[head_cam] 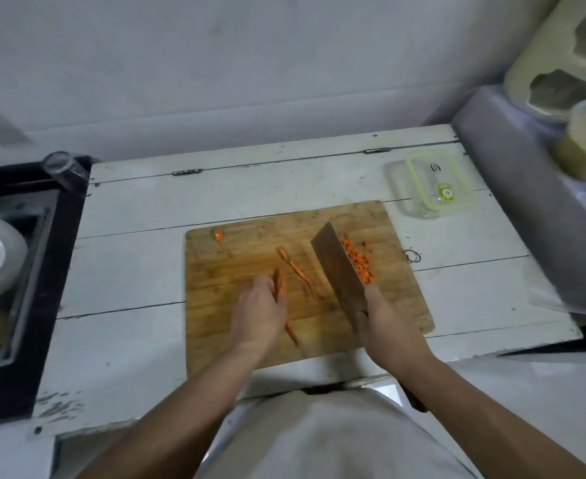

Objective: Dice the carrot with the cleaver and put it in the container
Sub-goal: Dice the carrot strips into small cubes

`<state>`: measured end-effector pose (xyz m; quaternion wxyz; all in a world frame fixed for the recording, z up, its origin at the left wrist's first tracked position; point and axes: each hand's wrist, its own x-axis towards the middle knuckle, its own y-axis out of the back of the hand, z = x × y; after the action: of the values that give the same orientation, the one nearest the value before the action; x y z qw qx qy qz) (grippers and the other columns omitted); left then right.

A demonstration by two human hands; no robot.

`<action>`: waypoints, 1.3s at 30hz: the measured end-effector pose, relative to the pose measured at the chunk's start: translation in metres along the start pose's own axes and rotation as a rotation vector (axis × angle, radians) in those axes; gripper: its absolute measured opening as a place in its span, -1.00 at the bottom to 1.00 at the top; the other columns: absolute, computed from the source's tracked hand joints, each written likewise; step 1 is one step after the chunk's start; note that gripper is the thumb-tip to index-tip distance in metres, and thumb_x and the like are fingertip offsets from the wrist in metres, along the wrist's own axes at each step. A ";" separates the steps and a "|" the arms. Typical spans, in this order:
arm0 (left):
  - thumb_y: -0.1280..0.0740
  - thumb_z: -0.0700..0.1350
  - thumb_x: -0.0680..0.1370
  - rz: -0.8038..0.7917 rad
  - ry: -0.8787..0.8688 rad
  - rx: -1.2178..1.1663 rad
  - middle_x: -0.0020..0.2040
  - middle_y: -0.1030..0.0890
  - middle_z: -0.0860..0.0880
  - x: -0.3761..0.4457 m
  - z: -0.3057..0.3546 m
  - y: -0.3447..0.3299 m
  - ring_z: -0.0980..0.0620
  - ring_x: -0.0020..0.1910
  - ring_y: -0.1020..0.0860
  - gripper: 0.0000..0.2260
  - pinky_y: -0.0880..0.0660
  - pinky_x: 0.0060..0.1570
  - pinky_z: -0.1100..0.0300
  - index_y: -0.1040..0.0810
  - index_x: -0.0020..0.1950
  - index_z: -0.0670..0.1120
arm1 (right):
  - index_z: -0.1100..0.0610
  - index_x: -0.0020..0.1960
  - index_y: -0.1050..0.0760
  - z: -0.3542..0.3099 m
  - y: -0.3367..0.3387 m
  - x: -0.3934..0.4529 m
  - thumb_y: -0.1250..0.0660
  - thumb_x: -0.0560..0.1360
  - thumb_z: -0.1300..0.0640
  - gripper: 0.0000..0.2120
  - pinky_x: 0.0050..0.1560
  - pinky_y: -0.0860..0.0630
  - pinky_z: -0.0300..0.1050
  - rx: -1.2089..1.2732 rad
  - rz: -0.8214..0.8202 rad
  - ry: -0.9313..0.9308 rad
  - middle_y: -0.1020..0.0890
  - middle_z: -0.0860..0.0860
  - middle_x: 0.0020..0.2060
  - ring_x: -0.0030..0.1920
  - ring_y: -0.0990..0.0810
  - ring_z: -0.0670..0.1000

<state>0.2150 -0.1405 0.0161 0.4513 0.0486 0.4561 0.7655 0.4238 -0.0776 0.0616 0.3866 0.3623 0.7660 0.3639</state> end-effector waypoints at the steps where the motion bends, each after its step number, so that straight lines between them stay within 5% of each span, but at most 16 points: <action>1: -0.32 0.01 0.62 -0.024 0.054 -0.021 -0.16 -0.62 0.00 0.000 -0.004 -0.005 -0.07 -0.16 -0.63 -0.90 -0.59 -0.14 0.01 -0.48 -0.03 0.01 | 0.05 0.18 -0.23 -0.005 -0.004 0.003 -0.17 0.59 0.20 -0.79 -0.28 -0.50 0.06 -0.070 0.018 0.016 -0.54 0.04 -0.26 -0.28 -0.52 0.17; 5: -0.34 0.05 0.54 -0.183 0.231 -0.133 -0.23 -0.69 -0.10 0.000 -0.010 -0.018 -0.16 -0.24 -0.71 -0.85 -0.68 -0.14 -0.10 -0.47 -0.08 -0.01 | 0.04 0.13 -0.19 -0.029 -0.008 0.016 -0.13 0.55 0.28 -0.77 -0.30 -0.41 0.01 -0.206 -0.018 0.008 -0.45 0.03 -0.31 -0.31 -0.48 0.17; 9: -0.30 -0.19 0.65 -0.222 0.361 -0.425 -0.26 -0.66 -0.19 -0.007 0.005 -0.016 -0.17 -0.31 -0.71 -0.81 -0.69 -0.16 -0.13 -0.46 -0.17 -0.07 | 0.03 0.06 -0.20 -0.038 -0.008 0.021 -0.18 0.55 0.24 -0.80 -0.25 -0.48 0.06 -0.170 -0.050 0.048 -0.54 0.09 -0.21 -0.19 -0.56 0.22; 14: -0.23 -0.26 0.70 -0.279 0.473 -0.919 -0.03 -0.67 -0.25 -0.030 -0.004 0.002 -0.12 -0.20 -0.69 -0.90 -0.68 -0.19 0.10 -0.52 0.04 -0.20 | 0.00 0.07 -0.16 -0.038 -0.002 0.002 -0.16 0.61 0.12 -0.84 -0.27 -0.52 0.09 -0.121 -0.013 0.124 -0.57 0.07 -0.24 -0.24 -0.58 0.21; 16: -0.24 -0.20 0.70 -0.210 0.366 -0.752 0.02 -0.69 -0.13 -0.035 -0.020 -0.002 -0.05 -0.10 -0.70 -0.85 -0.68 -0.03 0.08 -0.57 0.21 -0.17 | 0.01 0.13 -0.19 -0.043 -0.005 -0.010 -0.14 0.61 0.12 -0.85 -0.26 -0.52 0.05 -0.148 -0.057 0.174 -0.60 0.06 -0.24 -0.27 -0.57 0.18; 18: -0.28 -0.11 0.68 -0.006 0.071 -0.258 0.09 -0.66 0.07 -0.035 -0.036 -0.006 0.10 0.03 -0.63 -0.81 -0.59 0.11 0.16 -0.62 0.25 -0.03 | 0.01 0.13 -0.20 -0.051 -0.010 -0.018 -0.14 0.61 0.17 -0.84 -0.32 -0.45 0.01 -0.149 -0.086 0.186 -0.60 0.05 -0.24 -0.29 -0.55 0.14; 20: -0.31 -0.08 0.64 0.164 -0.279 0.039 0.15 -0.61 0.10 -0.035 -0.045 -0.008 0.13 0.15 -0.53 -0.78 -0.51 0.19 0.19 -0.64 0.26 0.01 | 0.02 0.08 -0.18 -0.059 -0.012 -0.018 -0.12 0.60 0.22 -0.84 -0.36 -0.36 0.00 -0.150 -0.086 0.174 -0.59 0.07 -0.25 -0.28 -0.56 0.15; 22: -0.31 -0.06 0.62 0.155 -0.485 0.153 0.31 -0.55 0.07 -0.032 -0.052 -0.009 0.09 0.30 -0.46 -0.68 -0.46 0.32 0.13 -0.58 0.38 -0.02 | 0.05 0.06 -0.19 -0.067 -0.012 -0.013 -0.11 0.60 0.24 -0.86 -0.37 -0.31 -0.01 -0.146 -0.087 0.152 -0.58 0.08 -0.25 -0.27 -0.57 0.17; 27: -0.23 0.03 0.67 0.091 -0.566 0.244 0.52 -0.39 0.02 -0.022 -0.062 -0.007 0.03 0.50 -0.30 -0.52 -0.32 0.44 0.03 -0.34 0.57 -0.07 | 0.07 0.02 -0.18 -0.088 -0.012 -0.008 -0.10 0.54 0.30 -0.83 -0.29 -0.40 0.03 -0.154 -0.084 0.133 -0.54 0.09 -0.25 -0.21 -0.57 0.24; 39: -0.12 0.10 0.68 0.008 -0.622 0.350 0.53 -0.35 0.07 -0.014 -0.070 -0.009 -0.08 0.51 -0.20 -0.52 -0.22 0.42 -0.07 -0.37 0.57 -0.03 | 0.12 0.07 -0.23 -0.110 -0.004 -0.001 -0.12 0.54 0.32 -0.83 -0.33 -0.33 -0.03 -0.147 -0.179 0.091 -0.43 0.02 -0.30 -0.20 -0.49 0.16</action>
<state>0.1948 -0.1952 -0.0263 0.5503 0.3579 0.4208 0.6261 0.3291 -0.1110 0.1061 0.4080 0.2464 0.7832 0.3992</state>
